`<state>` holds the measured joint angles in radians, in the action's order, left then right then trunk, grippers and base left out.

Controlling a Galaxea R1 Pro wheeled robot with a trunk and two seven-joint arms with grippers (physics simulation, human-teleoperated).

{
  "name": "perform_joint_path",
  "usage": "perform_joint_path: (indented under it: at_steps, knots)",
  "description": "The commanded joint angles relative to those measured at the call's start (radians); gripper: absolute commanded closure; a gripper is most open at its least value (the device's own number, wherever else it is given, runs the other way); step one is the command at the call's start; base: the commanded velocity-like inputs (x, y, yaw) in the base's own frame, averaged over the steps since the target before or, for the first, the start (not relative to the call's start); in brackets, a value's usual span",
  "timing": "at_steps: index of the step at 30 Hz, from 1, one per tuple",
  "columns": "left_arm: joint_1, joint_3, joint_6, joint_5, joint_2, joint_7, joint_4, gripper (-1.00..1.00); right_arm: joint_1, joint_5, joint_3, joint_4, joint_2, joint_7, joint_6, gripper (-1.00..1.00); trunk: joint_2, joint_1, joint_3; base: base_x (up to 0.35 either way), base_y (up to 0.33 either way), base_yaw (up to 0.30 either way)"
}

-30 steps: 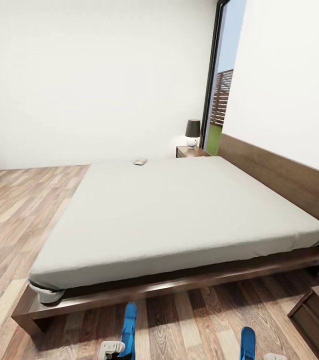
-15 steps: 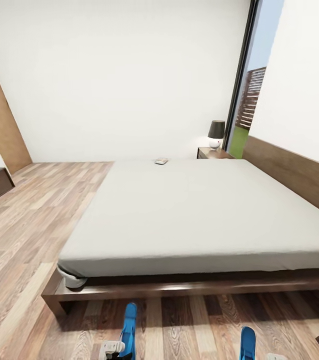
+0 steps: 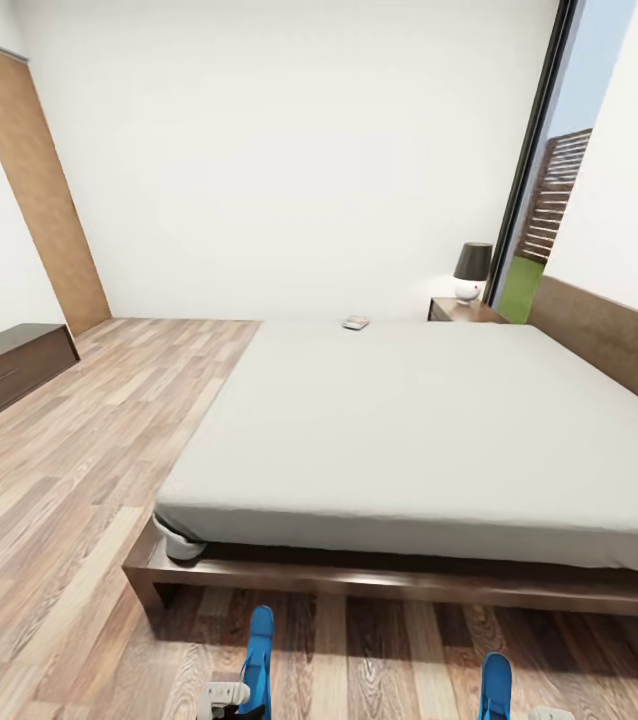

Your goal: In the bedroom, move the book from the bed onto either nightstand, and place the two sandals side by side next to the bed.

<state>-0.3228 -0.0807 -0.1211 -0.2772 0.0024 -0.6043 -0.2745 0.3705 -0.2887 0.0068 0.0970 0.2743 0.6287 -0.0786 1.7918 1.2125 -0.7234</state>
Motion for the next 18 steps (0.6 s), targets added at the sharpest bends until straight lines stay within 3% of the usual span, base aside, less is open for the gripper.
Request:
perform_joint_path:
  at_steps: [1, 18]
  knots:
    - [-0.001, -0.008, -0.006, -0.008, 0.001, 0.0, 0.001, 1.0, 0.001, -0.004, 0.001, -0.002, 0.001, 0.004, -0.003, 1.0, 0.0, 0.0, -0.001, 0.0, 0.0, 0.024]
    - [-0.001, -0.008, -0.006, -0.007, 0.001, 0.0, 0.001, 1.0, 0.001, -0.004, -0.001, 0.0, 0.002, 0.002, -0.002, 1.0, 0.0, 0.0, -0.001, 0.0, 0.0, 0.002]
